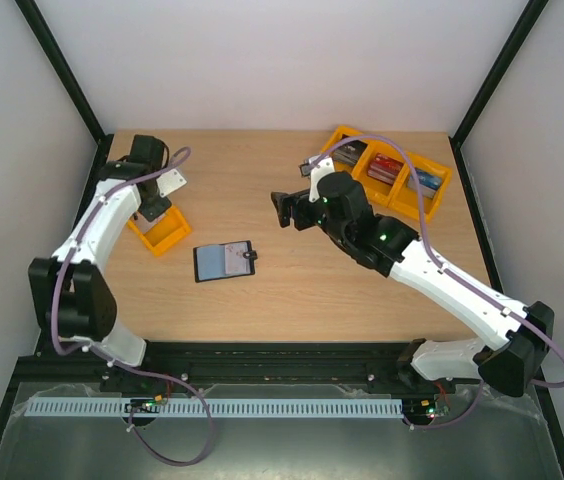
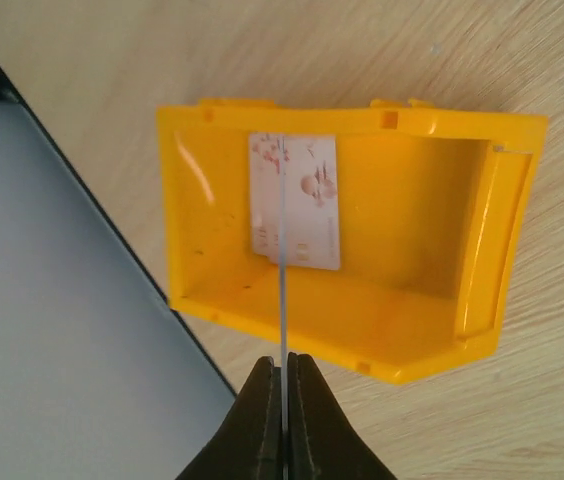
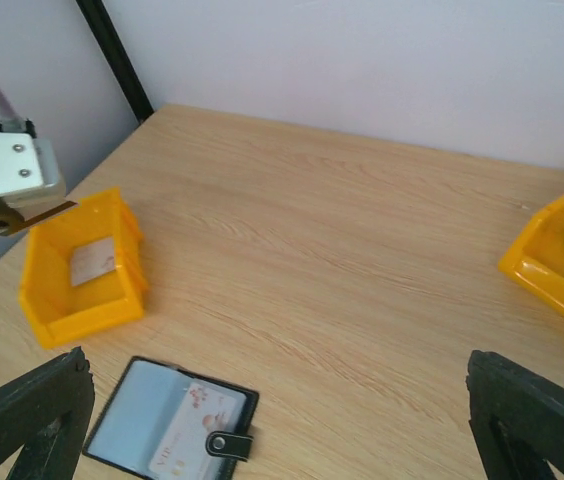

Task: Take the credit cards out of the card holder

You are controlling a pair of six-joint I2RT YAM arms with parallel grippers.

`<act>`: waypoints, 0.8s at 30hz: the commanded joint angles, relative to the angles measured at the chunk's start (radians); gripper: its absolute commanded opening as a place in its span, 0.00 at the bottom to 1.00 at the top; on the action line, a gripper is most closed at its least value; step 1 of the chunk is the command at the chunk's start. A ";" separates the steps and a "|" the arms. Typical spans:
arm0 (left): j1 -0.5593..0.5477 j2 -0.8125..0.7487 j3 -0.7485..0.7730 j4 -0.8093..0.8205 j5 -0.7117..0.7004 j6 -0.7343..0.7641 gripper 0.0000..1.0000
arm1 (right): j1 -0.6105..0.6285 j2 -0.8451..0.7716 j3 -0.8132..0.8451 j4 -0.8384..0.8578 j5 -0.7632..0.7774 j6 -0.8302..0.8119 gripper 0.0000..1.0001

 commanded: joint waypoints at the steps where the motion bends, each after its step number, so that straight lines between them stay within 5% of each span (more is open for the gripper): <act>1: 0.054 0.080 0.025 0.011 -0.045 -0.144 0.02 | -0.010 -0.019 -0.018 -0.005 0.046 -0.054 0.99; 13: 0.118 0.205 -0.135 0.373 -0.060 -0.027 0.02 | -0.044 0.080 0.007 0.003 0.036 -0.103 0.99; 24: 0.119 0.283 -0.252 0.544 -0.141 0.035 0.02 | -0.058 0.160 0.048 0.001 -0.010 -0.124 0.99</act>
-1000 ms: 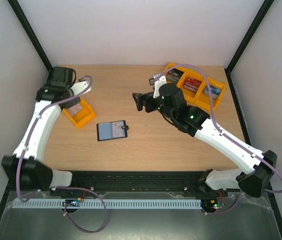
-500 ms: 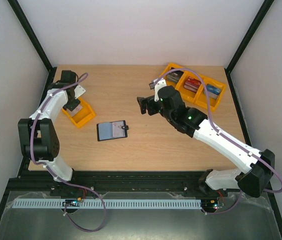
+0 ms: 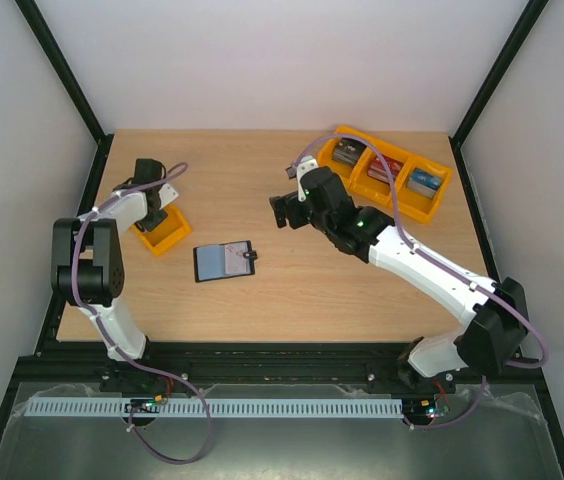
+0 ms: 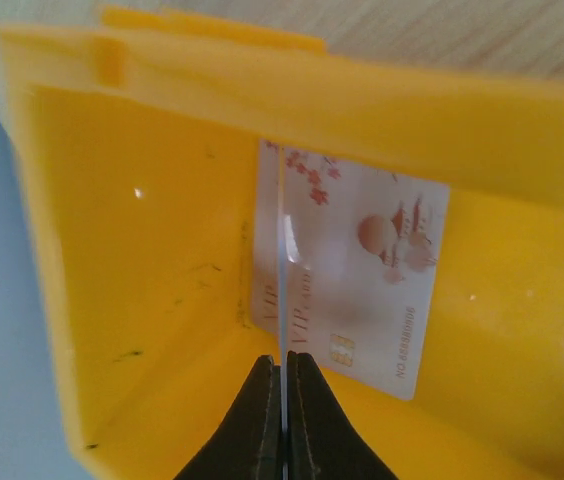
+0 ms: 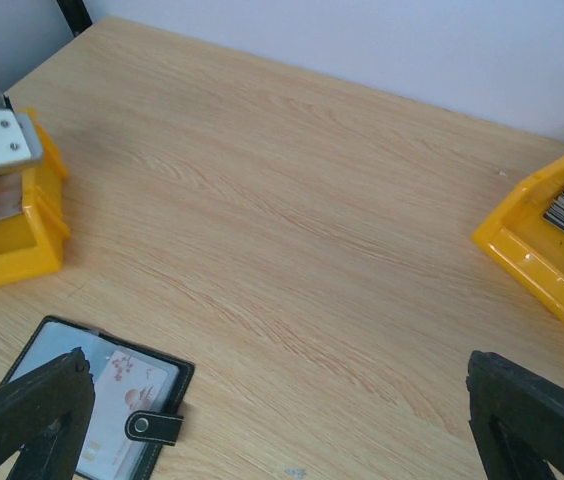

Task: Take the credit cards out of the card holder

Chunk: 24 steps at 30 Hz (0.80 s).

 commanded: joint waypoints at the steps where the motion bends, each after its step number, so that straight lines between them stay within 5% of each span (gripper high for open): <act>1: 0.005 0.011 -0.078 0.117 -0.065 0.061 0.03 | -0.006 0.024 0.050 -0.001 -0.016 -0.024 0.99; 11: 0.016 0.001 -0.085 0.140 -0.035 0.052 0.59 | -0.007 0.034 0.056 0.000 -0.028 -0.029 0.99; 19: 0.057 -0.059 -0.001 0.005 0.174 -0.008 0.86 | -0.007 0.035 0.053 -0.017 -0.056 -0.039 0.99; 24: 0.059 -0.145 -0.005 -0.014 0.261 -0.014 0.91 | -0.007 0.069 0.061 -0.043 -0.128 -0.034 0.99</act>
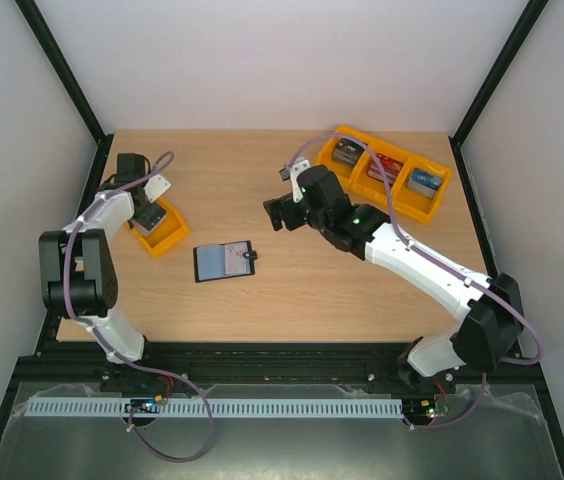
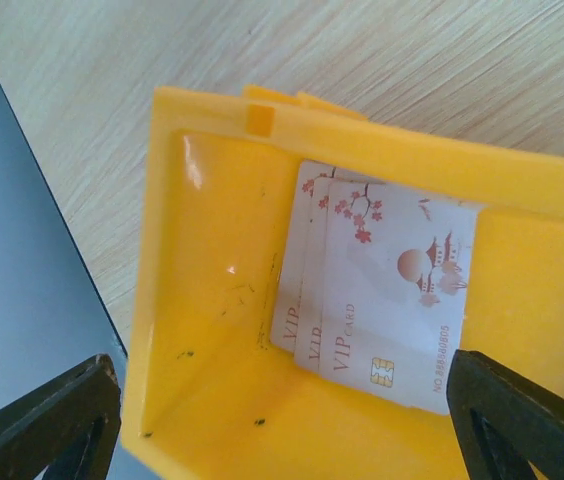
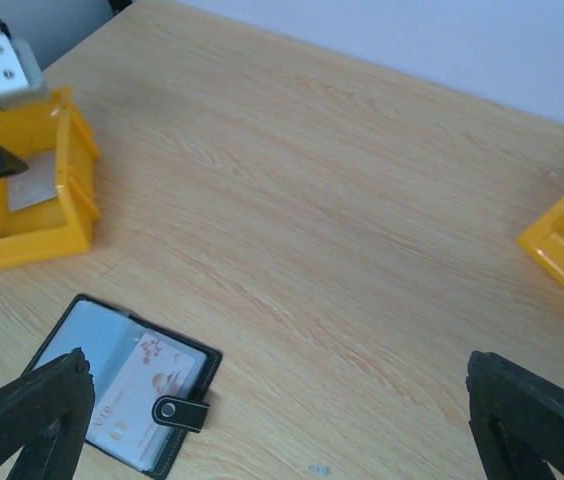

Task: Take the credit cards out of the card holder

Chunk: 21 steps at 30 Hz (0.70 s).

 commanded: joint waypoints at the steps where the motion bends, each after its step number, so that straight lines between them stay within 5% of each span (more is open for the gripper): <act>1: 0.004 -0.104 0.023 -0.064 0.142 -0.039 0.91 | -0.005 0.058 0.042 -0.048 -0.070 0.000 0.99; 7: -0.006 -0.328 0.016 -0.212 0.468 -0.278 0.94 | 0.005 0.196 0.056 -0.063 -0.201 0.116 0.93; 14: -0.052 -0.420 -0.209 -0.260 0.814 -0.699 0.93 | 0.059 0.360 0.014 0.031 -0.238 0.280 0.86; 21: -0.154 -0.350 -0.239 -0.202 0.824 -0.861 0.96 | 0.075 0.504 0.045 0.066 -0.280 0.342 0.82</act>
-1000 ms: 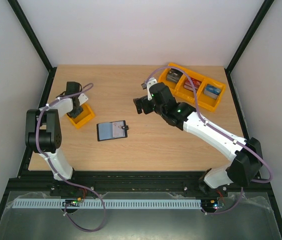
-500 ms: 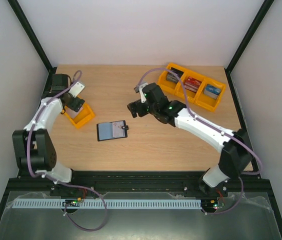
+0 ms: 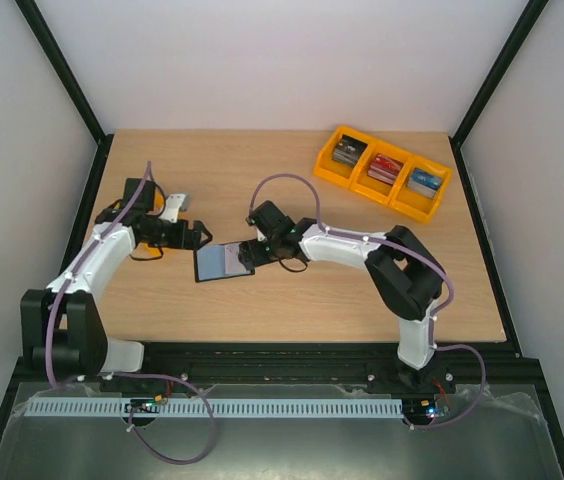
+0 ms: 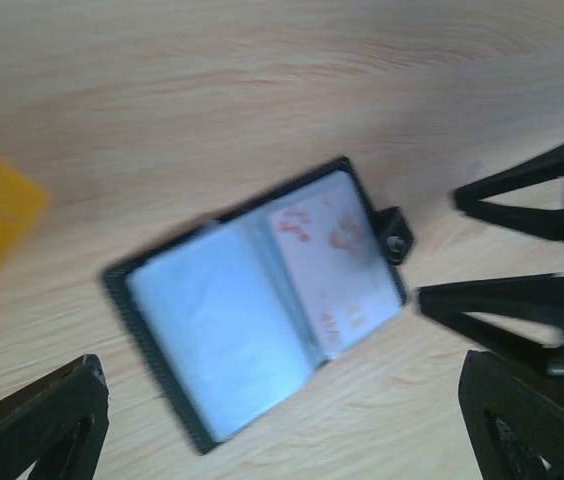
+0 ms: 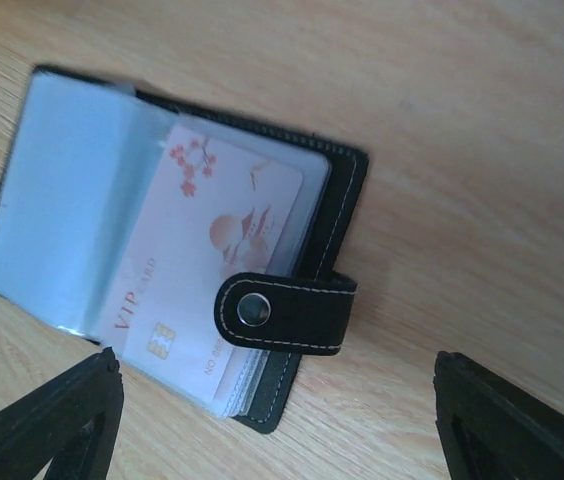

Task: Take the credit cards out of the card holder

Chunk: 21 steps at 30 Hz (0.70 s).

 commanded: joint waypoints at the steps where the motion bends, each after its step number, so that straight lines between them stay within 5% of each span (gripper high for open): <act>1: -0.068 0.068 -0.023 0.040 0.094 -0.202 0.97 | 0.005 0.062 0.028 0.038 -0.031 0.072 0.81; 10: -0.031 0.134 -0.222 0.177 -0.009 -0.366 0.99 | 0.005 0.144 0.054 0.047 -0.071 0.111 0.73; 21: -0.006 0.218 -0.271 0.262 0.105 -0.396 0.87 | 0.005 0.181 0.036 0.083 -0.169 0.139 0.61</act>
